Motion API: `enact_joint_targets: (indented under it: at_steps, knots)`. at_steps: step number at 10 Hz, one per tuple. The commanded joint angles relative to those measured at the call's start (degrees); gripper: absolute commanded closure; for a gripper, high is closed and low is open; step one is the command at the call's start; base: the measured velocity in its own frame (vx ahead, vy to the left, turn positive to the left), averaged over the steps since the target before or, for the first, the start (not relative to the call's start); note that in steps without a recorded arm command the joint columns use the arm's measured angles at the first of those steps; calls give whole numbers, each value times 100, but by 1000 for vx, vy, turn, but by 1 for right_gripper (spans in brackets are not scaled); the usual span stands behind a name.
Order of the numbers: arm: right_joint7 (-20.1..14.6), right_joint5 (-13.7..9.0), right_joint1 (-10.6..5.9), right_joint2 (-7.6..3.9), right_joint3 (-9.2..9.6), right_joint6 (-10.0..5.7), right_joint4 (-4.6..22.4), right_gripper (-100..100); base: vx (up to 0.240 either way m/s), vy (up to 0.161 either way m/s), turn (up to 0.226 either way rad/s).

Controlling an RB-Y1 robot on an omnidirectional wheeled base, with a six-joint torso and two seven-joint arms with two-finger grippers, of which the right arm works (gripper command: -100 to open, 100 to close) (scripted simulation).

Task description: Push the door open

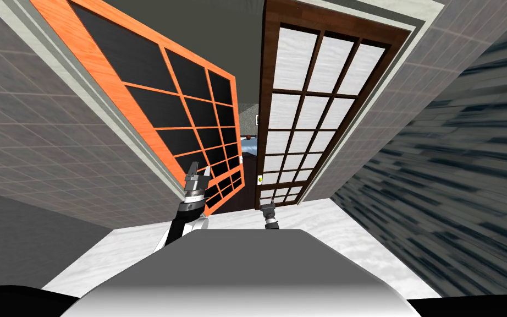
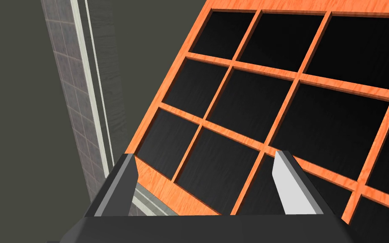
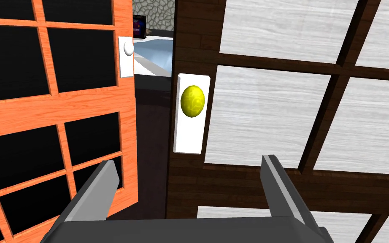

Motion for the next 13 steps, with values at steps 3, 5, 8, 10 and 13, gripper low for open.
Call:
enact_joint_targets:
  at_steps: [3, 5, 8, 10, 13]
  knots:
    - [-312, -103, -105, 85, 162, -154, 419, -100, 111, -45, 12]
    - [-470, -155, -151, 128, 245, -227, 622, -100, 137, -28, 13]
    - [-611, -203, -196, 173, 324, -310, 819, -100, 131, -43, 14]
    - [-654, -222, -235, 42, 295, -330, 876, -100, 155, 11, 25]
    - [-683, -242, -277, -6, 255, -347, 935, -100, 187, 23, 22]
